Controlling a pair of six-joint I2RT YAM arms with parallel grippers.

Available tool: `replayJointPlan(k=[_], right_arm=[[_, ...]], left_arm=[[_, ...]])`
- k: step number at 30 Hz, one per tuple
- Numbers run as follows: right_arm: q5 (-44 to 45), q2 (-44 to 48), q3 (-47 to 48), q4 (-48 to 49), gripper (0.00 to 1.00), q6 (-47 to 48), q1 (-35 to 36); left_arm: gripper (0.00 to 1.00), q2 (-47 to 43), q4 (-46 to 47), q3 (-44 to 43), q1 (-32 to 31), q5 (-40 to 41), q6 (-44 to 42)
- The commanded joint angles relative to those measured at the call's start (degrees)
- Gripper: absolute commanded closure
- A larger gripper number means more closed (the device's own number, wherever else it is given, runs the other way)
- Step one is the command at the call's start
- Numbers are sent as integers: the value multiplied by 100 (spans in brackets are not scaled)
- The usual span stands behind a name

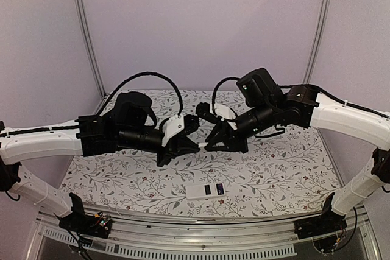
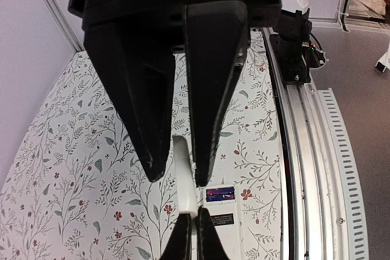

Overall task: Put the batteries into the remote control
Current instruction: Pass from the left arm to the right

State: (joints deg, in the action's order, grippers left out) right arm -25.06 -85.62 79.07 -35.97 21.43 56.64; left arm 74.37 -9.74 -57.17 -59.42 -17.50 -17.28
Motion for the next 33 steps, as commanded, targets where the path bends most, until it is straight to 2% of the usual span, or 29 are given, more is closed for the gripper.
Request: replayJointPlan(k=[1, 3, 8, 13, 16, 27, 33], right_arm=[[27, -15, -153, 137, 74, 19, 40], [-7, -12, -200, 170, 70, 27, 48], [-216, 90, -359, 283, 71, 103, 49], [-199, 238, -441, 425, 86, 194, 50], [-231, 263, -440, 501, 89, 173, 49], [-365, 356, -427, 542, 80, 181, 49], [-538, 337, -392, 556, 94, 195, 50]], left_arm=[[100, -19, 75, -19, 96, -38, 88], [100, -31, 83, -19, 103, -29, 101], [100, -154, 152, 43, 126, -122, 78], [100, -223, 275, 114, 159, -216, 103], [100, -183, 261, 101, 164, -271, 108], [100, -108, 176, 83, 183, -434, 100], [100, -107, 144, 74, 182, -416, 95]])
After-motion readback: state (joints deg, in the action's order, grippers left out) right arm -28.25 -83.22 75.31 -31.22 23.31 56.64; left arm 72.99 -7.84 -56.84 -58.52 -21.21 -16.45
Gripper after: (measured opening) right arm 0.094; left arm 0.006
